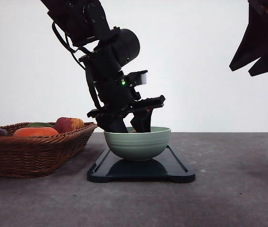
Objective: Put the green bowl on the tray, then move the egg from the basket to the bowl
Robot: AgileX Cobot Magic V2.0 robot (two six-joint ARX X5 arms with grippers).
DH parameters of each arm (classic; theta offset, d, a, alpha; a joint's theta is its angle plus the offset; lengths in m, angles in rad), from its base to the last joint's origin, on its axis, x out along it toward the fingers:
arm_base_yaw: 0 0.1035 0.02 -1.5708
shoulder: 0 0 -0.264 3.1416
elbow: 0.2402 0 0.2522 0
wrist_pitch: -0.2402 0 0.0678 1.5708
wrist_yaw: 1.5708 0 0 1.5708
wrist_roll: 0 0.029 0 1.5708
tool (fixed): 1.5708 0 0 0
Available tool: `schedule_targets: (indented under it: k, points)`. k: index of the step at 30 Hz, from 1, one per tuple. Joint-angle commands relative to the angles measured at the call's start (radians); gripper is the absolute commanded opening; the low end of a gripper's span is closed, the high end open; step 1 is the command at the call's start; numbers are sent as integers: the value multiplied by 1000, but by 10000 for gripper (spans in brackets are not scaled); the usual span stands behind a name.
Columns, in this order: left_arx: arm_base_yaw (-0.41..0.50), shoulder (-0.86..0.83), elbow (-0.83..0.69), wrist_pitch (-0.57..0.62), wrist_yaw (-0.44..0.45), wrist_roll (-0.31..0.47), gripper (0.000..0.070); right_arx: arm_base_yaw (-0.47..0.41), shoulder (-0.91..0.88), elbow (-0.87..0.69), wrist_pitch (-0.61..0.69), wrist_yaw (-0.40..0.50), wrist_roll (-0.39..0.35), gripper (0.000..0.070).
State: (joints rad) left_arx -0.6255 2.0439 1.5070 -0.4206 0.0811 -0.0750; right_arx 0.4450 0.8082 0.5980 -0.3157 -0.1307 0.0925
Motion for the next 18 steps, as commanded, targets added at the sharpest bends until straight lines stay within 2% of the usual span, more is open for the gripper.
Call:
schedule_targets:
  k: [1, 4, 8, 18]
  points:
    - [-10, 31, 24, 9, 1, -7, 283, 6, 7, 5, 9, 0, -7, 276]
    - [-11, 31, 24, 9, 1, -7, 313, 6, 7, 5, 9, 0, -7, 276]
    - [-12, 31, 24, 10, 1, -8, 427, 6, 7, 5, 9, 0, -7, 276]
    - [-16, -17, 53, -39, -2, -7, 452, 6, 7, 5, 9, 0, -7, 276]
